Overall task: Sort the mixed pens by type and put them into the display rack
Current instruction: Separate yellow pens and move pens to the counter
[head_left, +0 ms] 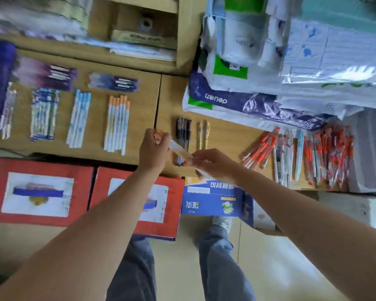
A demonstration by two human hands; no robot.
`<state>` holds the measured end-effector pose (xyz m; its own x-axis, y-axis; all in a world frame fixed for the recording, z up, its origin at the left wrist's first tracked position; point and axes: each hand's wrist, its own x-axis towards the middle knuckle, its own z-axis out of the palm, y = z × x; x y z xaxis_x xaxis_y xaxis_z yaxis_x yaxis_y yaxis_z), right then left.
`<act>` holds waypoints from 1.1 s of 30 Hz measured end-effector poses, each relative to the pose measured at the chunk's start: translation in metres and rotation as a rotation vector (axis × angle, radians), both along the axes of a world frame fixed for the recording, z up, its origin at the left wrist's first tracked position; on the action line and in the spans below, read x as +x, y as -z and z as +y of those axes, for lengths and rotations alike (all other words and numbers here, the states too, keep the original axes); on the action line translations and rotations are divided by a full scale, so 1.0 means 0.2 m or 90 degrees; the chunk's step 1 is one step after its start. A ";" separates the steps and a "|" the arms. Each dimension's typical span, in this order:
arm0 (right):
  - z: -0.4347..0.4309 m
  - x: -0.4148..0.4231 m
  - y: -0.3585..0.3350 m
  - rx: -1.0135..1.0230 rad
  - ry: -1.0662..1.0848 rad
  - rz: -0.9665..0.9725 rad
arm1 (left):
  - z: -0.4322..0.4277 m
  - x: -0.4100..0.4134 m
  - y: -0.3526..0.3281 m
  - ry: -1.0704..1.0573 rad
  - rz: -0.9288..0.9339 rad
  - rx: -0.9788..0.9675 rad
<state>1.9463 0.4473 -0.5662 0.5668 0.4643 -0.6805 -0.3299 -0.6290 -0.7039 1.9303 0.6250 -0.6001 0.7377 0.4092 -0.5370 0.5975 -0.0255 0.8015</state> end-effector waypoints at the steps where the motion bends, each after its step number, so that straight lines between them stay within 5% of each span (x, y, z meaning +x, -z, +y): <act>1: 0.10 -0.01 -0.01 0.000 -0.001 0.011 | 0.10 -0.02 -0.01 -0.001 0.008 0.018; 7: 0.65 -0.10 0.01 -0.020 -0.032 -0.013 | 0.64 -0.13 -0.01 0.096 0.025 0.144; 13: 0.98 -0.20 0.08 0.007 0.018 0.005 | 0.99 -0.14 -0.01 0.206 0.015 0.118; 22: 1.09 -0.08 0.12 -0.041 0.093 -0.063 | 1.05 0.01 0.03 0.328 -0.009 0.113; 33: 1.06 0.12 0.45 -0.246 0.262 -0.116 | 1.02 0.07 0.24 0.405 -0.007 0.319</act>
<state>1.9710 0.6601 -0.6572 0.7718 -0.0799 -0.6309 -0.4956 -0.6971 -0.5181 1.9438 0.8288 -0.6490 0.9146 0.0995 -0.3920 0.3398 -0.7148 0.6113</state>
